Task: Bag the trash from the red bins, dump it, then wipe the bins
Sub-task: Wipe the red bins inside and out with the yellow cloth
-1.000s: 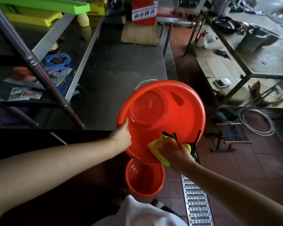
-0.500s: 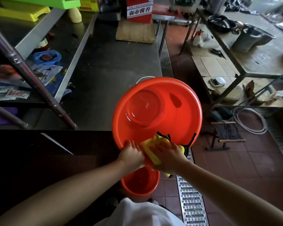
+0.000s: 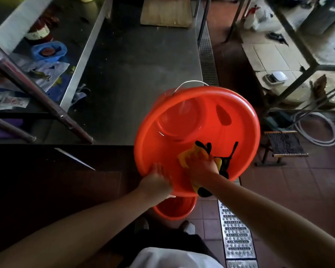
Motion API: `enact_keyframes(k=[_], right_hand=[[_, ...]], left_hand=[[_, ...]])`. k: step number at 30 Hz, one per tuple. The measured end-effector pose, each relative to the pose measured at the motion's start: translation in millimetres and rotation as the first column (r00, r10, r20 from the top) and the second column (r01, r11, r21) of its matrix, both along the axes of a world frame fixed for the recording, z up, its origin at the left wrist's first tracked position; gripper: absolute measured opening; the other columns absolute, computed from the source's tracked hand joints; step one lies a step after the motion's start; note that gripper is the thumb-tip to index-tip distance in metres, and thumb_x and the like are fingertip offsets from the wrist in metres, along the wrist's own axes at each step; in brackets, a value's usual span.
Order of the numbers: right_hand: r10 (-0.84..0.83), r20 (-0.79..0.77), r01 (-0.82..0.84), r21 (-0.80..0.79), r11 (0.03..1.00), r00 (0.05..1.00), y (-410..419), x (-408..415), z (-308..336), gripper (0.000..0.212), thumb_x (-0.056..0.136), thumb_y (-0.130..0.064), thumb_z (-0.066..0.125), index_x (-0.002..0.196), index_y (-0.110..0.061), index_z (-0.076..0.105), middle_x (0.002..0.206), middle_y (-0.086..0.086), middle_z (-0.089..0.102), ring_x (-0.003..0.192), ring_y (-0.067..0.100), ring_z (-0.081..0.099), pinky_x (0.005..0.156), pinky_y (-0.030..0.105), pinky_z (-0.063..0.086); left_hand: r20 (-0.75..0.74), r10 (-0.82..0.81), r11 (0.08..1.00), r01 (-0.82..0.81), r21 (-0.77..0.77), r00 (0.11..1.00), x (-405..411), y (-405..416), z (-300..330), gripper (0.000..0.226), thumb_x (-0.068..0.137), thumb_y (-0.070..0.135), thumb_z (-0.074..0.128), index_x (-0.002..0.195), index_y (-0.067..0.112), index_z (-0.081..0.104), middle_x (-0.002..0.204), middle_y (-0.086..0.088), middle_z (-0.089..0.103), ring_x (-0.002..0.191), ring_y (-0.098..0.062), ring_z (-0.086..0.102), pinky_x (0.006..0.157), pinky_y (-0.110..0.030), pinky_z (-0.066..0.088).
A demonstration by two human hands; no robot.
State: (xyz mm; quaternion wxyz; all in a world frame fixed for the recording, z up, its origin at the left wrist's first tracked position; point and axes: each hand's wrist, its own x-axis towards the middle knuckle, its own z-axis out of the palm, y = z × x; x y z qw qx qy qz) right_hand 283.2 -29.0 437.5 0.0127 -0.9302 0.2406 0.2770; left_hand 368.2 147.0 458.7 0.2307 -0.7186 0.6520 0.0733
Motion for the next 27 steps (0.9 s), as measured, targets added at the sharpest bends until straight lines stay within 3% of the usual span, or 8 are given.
enact_keyframes(k=[3, 5, 8, 12, 16, 19, 23, 27], right_hand=[[-0.026, 0.030, 0.021, 0.176, 0.984, 0.999, 24.7, 9.2, -8.7, 0.073, 0.099, -0.046, 0.046, 0.160, -0.031, 0.007, 0.168, -0.001, 0.006, 0.154, 0.026, 0.001, 0.119, 0.055, 0.012], [-0.013, 0.062, 0.000, 0.212, 0.977, 0.998, 10.5, 8.6, -9.2, 0.069, 0.099, -0.051, 0.042, 0.158, -0.037, 0.009, 0.168, -0.006, 0.007, 0.154, 0.023, 0.002, 0.120, 0.054, 0.014], [0.012, 0.025, -0.013, 0.063, 0.998, 1.000, -31.8, 4.8, -12.5, 0.054, 0.102, -0.054, 0.032, 0.153, -0.041, 0.025, 0.166, -0.007, 0.016, 0.153, 0.020, 0.008, 0.120, 0.049, 0.016], [-0.136, 0.025, 0.135, 0.011, 0.991, 0.990, -31.4, 18.7, -25.0, 0.047, 0.100, -0.032, 0.043, 0.146, -0.031, 0.039, 0.156, 0.000, 0.034, 0.149, 0.022, 0.018, 0.116, 0.046, 0.020], [-0.116, 0.055, 0.100, 0.238, 0.966, 0.992, 10.7, 26.2, -34.4, 0.063, 0.103, -0.037, 0.042, 0.159, -0.031, 0.013, 0.166, -0.004, 0.011, 0.154, 0.021, 0.005, 0.117, 0.056, 0.019], [0.063, -0.012, -0.060, 0.175, 0.983, 0.998, -15.9, 20.0, -37.0, 0.064, 0.106, -0.042, 0.031, 0.160, -0.029, 0.000, 0.168, -0.005, -0.002, 0.155, 0.020, -0.002, 0.122, 0.052, 0.017], [-0.127, 0.140, 0.122, 0.040, 0.992, 0.982, -56.4, 16.2, -34.3, 0.052, 0.099, -0.045, 0.043, 0.150, -0.038, 0.038, 0.161, -0.003, 0.027, 0.148, 0.026, 0.026, 0.113, 0.056, 0.031], [-0.231, 0.066, 0.226, 0.074, 0.971, 0.971, -19.1, 44.8, -47.1, 0.049, 0.103, -0.029, 0.034, 0.152, -0.024, 0.035, 0.162, 0.005, 0.028, 0.151, 0.023, 0.017, 0.118, 0.051, 0.015]], left_hand=[[-0.010, 0.017, 0.999, -0.017, 0.042, 1.000, 3.1, -1.3, 7.3, 0.089, 0.092, 0.066, 0.041, 0.144, -0.007, 0.034, 0.140, -0.044, 0.036, 0.132, -0.058, 0.035, 0.112, -0.065, 0.020], [0.028, 0.020, 0.999, -0.021, 0.035, 0.999, 2.9, -0.6, 15.7, 0.096, 0.084, 0.076, 0.043, 0.134, -0.006, 0.051, 0.131, -0.039, 0.050, 0.124, -0.053, 0.049, 0.108, -0.060, 0.032], [0.081, -0.014, 1.000, 0.014, -0.003, 0.997, -2.1, -4.5, 23.7, 0.096, 0.067, 0.086, 0.055, 0.102, -0.002, 0.074, 0.102, -0.026, 0.071, 0.093, -0.040, 0.070, 0.086, -0.049, 0.055], [0.093, -0.051, 0.997, 0.056, -0.054, 0.994, -7.4, -12.5, 21.3, 0.067, 0.064, 0.065, 0.074, 0.093, 0.004, 0.078, 0.090, -0.023, 0.073, 0.084, -0.039, 0.071, 0.079, -0.051, 0.057], [0.133, -0.046, 0.995, 0.057, -0.076, 0.990, -8.5, -8.2, 17.7, 0.050, 0.053, 0.040, 0.083, 0.087, 0.004, 0.079, 0.085, -0.025, 0.073, 0.081, -0.043, 0.071, 0.073, -0.053, 0.058], [0.199, -0.061, 0.994, 0.078, -0.075, 0.978, -4.3, -3.4, 10.5, 0.050, 0.059, 0.039, 0.080, 0.093, 0.001, 0.078, 0.091, -0.026, 0.073, 0.085, -0.041, 0.071, 0.078, -0.052, 0.057], [0.238, -0.075, 0.995, 0.090, -0.050, 0.968, -4.3, -0.4, 3.1, 0.049, 0.070, 0.034, 0.076, 0.104, -0.001, 0.074, 0.102, -0.027, 0.071, 0.091, -0.043, 0.070, 0.082, -0.052, 0.057], [0.231, -0.075, 0.993, 0.095, -0.074, 0.970, 0.6, 2.2, 0.1, 0.050, 0.070, 0.035, 0.075, 0.102, -0.003, 0.075, 0.101, -0.027, 0.071, 0.092, -0.042, 0.070, 0.083, -0.050, 0.057]])
